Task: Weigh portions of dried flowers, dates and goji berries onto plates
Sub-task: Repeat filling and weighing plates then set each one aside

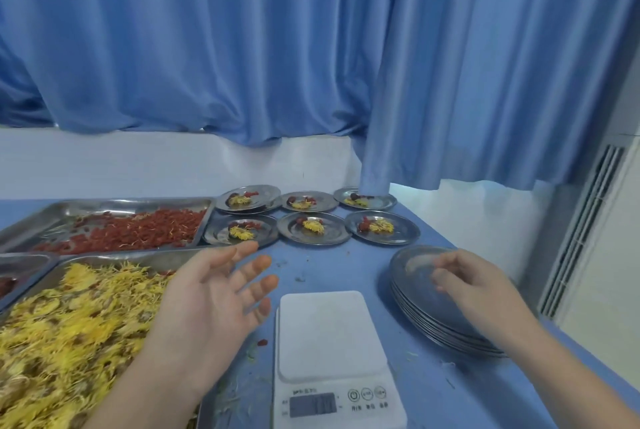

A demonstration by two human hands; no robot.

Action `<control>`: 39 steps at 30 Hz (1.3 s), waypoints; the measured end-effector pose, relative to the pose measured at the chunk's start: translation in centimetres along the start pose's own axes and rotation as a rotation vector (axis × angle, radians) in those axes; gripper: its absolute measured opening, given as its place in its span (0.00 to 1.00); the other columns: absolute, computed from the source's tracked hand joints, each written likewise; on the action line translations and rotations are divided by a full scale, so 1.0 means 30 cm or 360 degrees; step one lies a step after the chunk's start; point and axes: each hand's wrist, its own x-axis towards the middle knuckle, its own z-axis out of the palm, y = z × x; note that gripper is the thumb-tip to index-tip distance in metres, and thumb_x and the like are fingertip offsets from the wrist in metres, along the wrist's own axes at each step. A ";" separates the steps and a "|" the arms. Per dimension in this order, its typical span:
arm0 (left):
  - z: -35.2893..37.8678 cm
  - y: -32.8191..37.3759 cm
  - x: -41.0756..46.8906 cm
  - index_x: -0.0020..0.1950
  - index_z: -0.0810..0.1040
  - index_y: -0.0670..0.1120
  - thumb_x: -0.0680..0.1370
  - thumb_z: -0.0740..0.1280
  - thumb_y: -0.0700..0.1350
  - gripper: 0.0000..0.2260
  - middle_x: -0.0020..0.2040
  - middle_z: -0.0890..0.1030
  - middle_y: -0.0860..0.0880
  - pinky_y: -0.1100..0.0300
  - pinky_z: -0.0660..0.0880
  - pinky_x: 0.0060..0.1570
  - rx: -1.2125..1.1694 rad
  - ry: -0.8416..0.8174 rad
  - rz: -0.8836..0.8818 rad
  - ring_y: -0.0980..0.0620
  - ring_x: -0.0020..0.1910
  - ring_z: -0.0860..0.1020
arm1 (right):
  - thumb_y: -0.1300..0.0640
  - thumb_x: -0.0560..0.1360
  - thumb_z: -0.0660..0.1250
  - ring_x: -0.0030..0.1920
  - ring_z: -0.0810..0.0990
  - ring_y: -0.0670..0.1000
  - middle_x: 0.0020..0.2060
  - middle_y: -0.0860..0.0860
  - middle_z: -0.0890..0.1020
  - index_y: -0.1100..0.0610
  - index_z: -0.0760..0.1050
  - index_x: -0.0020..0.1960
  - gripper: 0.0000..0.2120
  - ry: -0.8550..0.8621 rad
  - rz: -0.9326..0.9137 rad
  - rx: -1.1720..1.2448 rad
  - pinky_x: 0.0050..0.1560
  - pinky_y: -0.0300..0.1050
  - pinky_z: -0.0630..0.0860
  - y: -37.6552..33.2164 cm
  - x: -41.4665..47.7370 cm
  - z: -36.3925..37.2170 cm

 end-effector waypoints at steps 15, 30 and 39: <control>-0.053 -0.068 -0.078 0.50 0.77 0.45 0.73 0.64 0.47 0.10 0.35 0.78 0.48 0.56 0.71 0.35 0.0087 0.0206 0.0113 0.50 0.31 0.76 | 0.54 0.73 0.66 0.33 0.73 0.47 0.28 0.47 0.74 0.50 0.66 0.35 0.11 -0.0407 -0.0347 -0.1179 0.35 0.42 0.71 0.029 -0.100 -0.022; -0.073 -0.079 -0.070 0.52 0.76 0.45 0.75 0.62 0.45 0.09 0.35 0.78 0.48 0.55 0.68 0.37 0.0167 0.0213 0.0135 0.50 0.30 0.76 | 0.65 0.70 0.72 0.36 0.76 0.56 0.30 0.50 0.77 0.56 0.83 0.39 0.06 0.0224 -0.0796 -0.1089 0.32 0.49 0.76 0.016 -0.116 -0.009; -0.067 -0.065 -0.075 0.48 0.77 0.46 0.77 0.61 0.44 0.06 0.35 0.76 0.49 0.57 0.68 0.37 0.0110 0.0297 0.0172 0.52 0.31 0.75 | 0.60 0.73 0.70 0.33 0.73 0.57 0.37 0.49 0.84 0.57 0.86 0.44 0.05 0.0450 -0.1689 -0.0827 0.35 0.51 0.71 -0.044 -0.178 0.100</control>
